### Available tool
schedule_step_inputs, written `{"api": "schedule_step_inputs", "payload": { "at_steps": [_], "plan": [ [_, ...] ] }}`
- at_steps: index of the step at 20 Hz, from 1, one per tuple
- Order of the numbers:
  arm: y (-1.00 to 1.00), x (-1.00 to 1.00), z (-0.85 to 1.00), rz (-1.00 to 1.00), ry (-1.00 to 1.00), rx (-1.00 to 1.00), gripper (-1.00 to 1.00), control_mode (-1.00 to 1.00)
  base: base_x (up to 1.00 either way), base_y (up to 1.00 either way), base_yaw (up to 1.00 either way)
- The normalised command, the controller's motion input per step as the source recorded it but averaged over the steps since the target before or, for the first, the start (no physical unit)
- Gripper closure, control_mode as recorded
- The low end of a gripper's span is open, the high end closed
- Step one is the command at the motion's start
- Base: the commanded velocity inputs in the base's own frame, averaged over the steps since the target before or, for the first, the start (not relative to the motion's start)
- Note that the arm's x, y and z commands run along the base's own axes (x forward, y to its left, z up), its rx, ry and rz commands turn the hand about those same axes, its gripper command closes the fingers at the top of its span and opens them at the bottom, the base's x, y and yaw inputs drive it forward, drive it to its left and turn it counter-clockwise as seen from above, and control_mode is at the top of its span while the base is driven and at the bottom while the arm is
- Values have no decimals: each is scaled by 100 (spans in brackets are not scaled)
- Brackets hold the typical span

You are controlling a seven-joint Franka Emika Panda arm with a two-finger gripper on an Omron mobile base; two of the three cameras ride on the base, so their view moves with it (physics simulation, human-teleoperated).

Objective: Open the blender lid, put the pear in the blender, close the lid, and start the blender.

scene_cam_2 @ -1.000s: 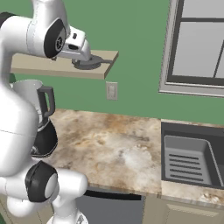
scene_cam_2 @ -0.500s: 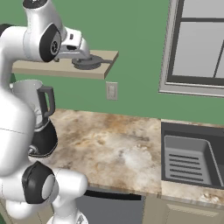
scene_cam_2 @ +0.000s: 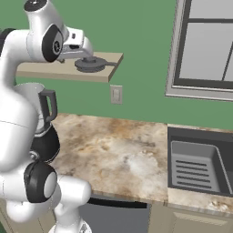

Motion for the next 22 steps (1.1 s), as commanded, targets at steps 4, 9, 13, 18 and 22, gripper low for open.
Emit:
{"api": "schedule_step_inputs", "payload": {
  "at_steps": [4,9,13,18,22],
  "plan": [
    [-9,23,0,0,0,0,-100,-100,0,0,0],
    [-2,33,0,0,0,0,-100,-100,0,0,0],
    [0,32,-2,0,0,0,-100,-100,0,0,0],
    [0,27,-4,0,1,0,-100,-100,0,0,0],
    [-6,14,-9,0,1,0,-100,-100,0,0,0]
  ]
}}
